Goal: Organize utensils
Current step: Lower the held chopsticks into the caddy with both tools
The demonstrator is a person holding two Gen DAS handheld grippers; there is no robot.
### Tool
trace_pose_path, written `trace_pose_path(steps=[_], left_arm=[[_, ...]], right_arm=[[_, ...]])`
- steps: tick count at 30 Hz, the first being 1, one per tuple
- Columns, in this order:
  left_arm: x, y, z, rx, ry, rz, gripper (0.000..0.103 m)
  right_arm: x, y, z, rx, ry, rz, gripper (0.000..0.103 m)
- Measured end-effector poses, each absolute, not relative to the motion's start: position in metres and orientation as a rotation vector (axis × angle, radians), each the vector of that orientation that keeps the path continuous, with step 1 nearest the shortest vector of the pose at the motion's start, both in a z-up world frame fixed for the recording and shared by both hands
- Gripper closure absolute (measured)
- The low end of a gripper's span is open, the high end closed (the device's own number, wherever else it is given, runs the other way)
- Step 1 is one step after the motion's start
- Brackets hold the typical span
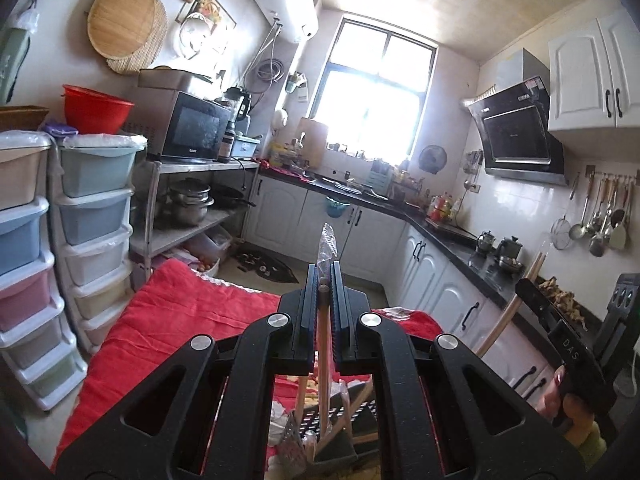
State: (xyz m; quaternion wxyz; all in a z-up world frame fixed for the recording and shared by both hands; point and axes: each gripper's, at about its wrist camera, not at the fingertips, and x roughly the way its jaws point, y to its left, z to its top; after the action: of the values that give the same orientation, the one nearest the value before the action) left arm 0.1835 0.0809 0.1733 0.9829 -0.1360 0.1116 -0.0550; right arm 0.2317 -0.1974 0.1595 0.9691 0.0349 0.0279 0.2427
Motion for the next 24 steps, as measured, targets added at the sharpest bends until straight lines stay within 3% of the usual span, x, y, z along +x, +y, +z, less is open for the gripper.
trace_pose_path(steps=[24], left_arm=[[0.214, 0.052, 0.108, -0.245, 0.359, -0.142, 0.1]], right_arm=[[0.257, -0.168, 0.084, 0.095, 0.228, 0.508, 0.097]])
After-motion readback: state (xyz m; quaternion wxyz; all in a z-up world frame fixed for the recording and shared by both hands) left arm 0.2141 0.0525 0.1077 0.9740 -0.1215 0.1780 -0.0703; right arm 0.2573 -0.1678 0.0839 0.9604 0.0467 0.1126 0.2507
